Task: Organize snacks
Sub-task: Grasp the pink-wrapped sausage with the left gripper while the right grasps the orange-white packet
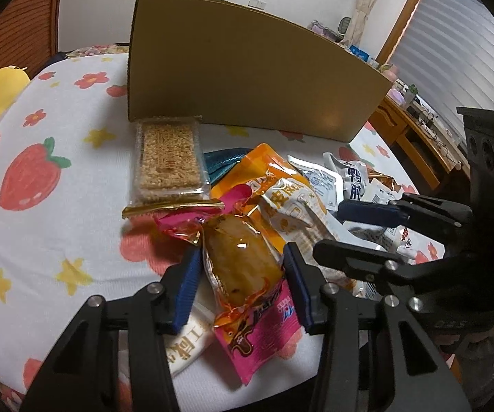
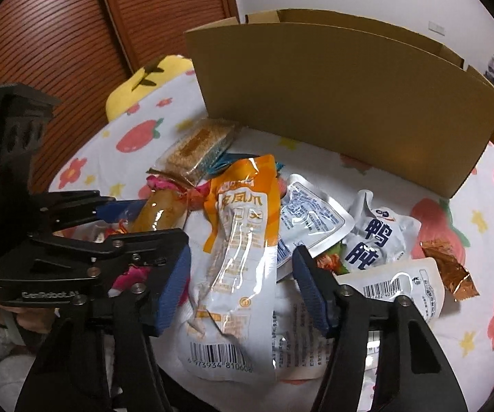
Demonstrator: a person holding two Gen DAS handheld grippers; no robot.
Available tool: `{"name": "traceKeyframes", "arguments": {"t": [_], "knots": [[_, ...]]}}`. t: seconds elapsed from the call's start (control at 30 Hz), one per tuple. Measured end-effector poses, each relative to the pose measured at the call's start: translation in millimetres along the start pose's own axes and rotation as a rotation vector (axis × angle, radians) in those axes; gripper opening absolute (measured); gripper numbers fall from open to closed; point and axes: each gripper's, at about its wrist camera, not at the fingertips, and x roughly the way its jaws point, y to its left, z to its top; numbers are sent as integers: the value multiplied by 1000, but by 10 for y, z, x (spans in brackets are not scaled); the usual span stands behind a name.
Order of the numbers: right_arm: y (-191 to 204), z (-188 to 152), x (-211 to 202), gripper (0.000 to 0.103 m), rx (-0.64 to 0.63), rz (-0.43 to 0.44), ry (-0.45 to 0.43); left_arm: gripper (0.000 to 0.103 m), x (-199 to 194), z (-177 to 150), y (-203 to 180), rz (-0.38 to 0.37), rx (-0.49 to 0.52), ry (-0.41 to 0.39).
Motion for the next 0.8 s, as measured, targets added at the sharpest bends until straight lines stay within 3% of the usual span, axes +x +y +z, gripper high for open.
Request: {"name": "traceKeyframes", "arguments": {"t": [0.1, 0.3, 0.5, 0.63, 0.8], "knots": [[41, 8, 43, 45, -26, -14, 18, 46, -6, -6, -9, 3, 0, -6], [40, 43, 226, 49, -53, -12, 83, 46, -22, -10, 18, 12, -3, -16], [28, 86, 256, 50, -60, -10, 88, 46, -25, -20, 7, 10, -1, -21], [-41, 134, 225, 38, -21, 6, 75, 46, -41, -37, -12, -2, 1, -29], [-27, 138, 121, 33, -21, 3, 44, 46, -104, -74, -24, -6, 3, -46]]}}
